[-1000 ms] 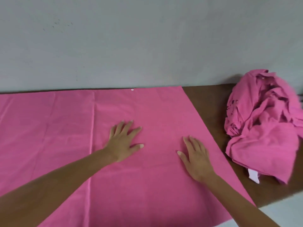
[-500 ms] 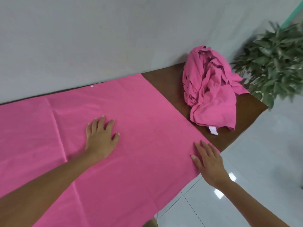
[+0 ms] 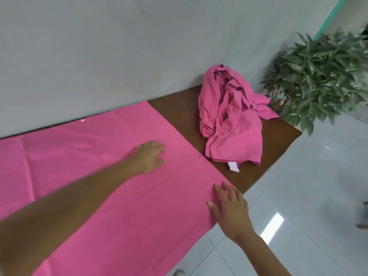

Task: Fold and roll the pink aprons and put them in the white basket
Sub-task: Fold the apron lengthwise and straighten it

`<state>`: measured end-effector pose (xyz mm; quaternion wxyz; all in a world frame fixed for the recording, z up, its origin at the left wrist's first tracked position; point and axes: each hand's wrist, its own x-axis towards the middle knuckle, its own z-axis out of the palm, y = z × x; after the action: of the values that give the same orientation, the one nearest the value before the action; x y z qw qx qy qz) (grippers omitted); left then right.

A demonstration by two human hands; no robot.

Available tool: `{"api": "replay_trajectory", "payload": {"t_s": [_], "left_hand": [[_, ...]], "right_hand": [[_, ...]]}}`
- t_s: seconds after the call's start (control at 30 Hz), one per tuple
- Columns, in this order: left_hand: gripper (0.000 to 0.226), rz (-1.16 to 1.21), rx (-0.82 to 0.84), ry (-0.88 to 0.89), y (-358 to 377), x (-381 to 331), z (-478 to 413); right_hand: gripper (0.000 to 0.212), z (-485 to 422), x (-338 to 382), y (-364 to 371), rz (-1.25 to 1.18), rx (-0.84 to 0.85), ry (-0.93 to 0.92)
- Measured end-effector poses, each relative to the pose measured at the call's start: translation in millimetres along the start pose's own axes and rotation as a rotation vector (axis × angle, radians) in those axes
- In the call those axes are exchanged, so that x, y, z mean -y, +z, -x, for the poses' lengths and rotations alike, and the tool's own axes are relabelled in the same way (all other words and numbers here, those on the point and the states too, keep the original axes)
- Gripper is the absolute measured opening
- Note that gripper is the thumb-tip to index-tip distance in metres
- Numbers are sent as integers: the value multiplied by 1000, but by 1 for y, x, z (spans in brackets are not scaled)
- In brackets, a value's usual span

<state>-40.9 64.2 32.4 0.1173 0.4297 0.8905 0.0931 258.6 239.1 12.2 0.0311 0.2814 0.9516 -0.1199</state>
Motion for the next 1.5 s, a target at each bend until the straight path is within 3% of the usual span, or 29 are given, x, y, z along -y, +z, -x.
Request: {"api": "replay_trajectory", "payload": {"t_s": [0.27,0.4,0.53,0.63,0.8,1.07,1.23,1.5], "left_hand": [[40,-138,37,88,-16,-40,-89],[41,-196,21,76,-14,-43,-116],[31,-241,-6,50,-11,-45,-129],[14,-182,-15,28,-11,-46,-131],[28,-152,23,19,-16,-55,-129],[18,-15,14,8,-28,-35,-107],[27,149,-18,81,-47,-16,-78],[9,86,2,198,-62,10,-1]], "right_hand": [[70,-7,-23,-4,-209,-64,-88],[38,-14,-45,-15,-476,-194,-38],[21,-18,-62,-11,-442,-315,53],[15,-20,-66,-8,-423,-309,98],[5,-23,-63,-12,-477,-241,161],[9,-10,-49,-22,-553,-181,141],[14,13,-26,-21,-552,-151,164],[8,73,27,-5,-494,-242,160]]}}
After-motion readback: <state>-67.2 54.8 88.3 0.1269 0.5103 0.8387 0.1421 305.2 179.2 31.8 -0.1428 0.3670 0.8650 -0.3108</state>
